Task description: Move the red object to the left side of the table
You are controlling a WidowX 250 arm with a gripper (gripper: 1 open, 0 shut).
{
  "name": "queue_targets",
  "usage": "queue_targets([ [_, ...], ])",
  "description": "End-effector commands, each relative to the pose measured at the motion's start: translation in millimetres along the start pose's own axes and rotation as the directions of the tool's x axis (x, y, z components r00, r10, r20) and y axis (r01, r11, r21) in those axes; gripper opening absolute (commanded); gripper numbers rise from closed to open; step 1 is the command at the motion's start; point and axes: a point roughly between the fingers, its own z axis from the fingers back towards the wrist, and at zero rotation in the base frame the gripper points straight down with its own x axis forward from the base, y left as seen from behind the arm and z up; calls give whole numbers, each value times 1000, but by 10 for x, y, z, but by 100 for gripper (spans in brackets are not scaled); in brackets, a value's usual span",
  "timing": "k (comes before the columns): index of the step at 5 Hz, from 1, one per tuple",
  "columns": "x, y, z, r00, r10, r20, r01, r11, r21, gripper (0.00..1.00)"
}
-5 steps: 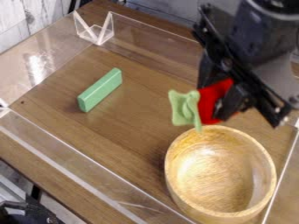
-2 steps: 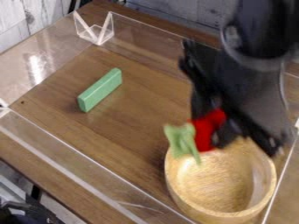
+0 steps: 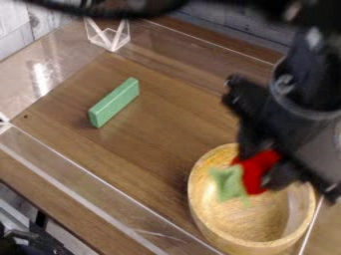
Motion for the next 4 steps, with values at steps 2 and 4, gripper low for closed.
queue_targets([
  [2, 143, 148, 299, 999, 38, 38, -39, 999, 9, 0],
  [4, 33, 205, 271, 996, 59, 65, -60, 998, 12, 0],
])
